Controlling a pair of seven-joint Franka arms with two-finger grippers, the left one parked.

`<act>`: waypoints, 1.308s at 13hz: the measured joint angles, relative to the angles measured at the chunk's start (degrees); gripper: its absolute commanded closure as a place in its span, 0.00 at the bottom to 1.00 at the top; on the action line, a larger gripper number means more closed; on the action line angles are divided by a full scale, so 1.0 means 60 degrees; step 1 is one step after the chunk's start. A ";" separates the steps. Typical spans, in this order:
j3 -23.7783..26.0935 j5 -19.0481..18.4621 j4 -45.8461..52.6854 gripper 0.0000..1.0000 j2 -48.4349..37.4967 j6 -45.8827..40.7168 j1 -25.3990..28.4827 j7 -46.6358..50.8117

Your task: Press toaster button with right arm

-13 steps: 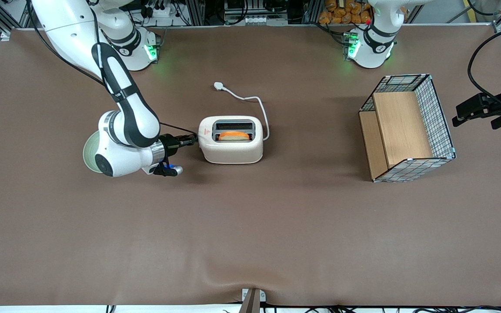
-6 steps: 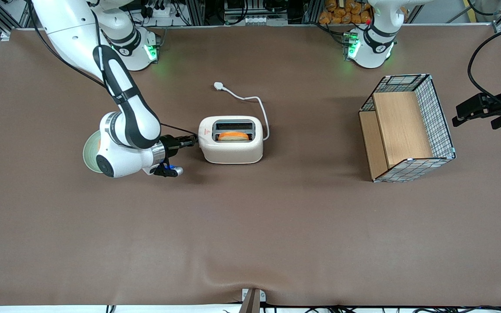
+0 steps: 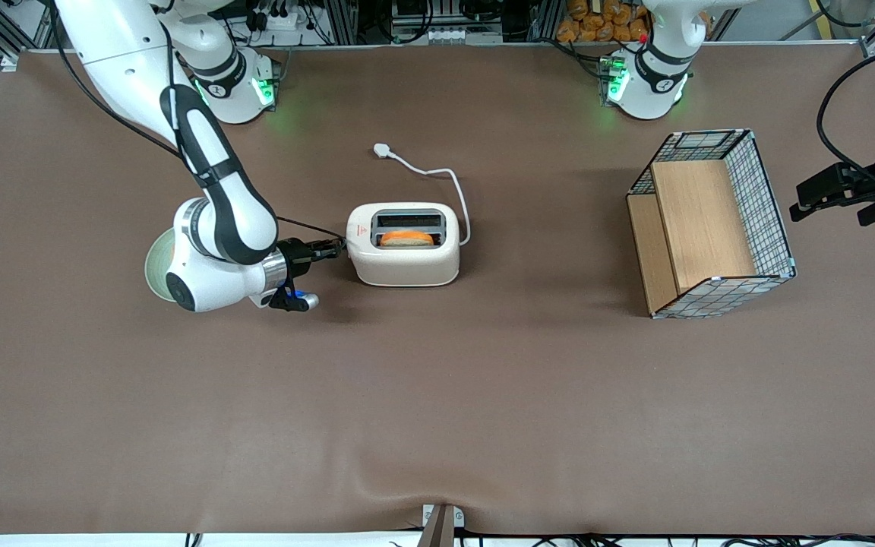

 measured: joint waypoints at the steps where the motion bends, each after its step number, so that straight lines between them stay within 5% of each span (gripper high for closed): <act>1: -0.0012 0.0067 -0.0001 1.00 0.0012 -0.0002 0.0000 -0.0078; 17: -0.0030 0.0711 -0.0053 1.00 0.0286 -0.0233 -0.0277 -0.1371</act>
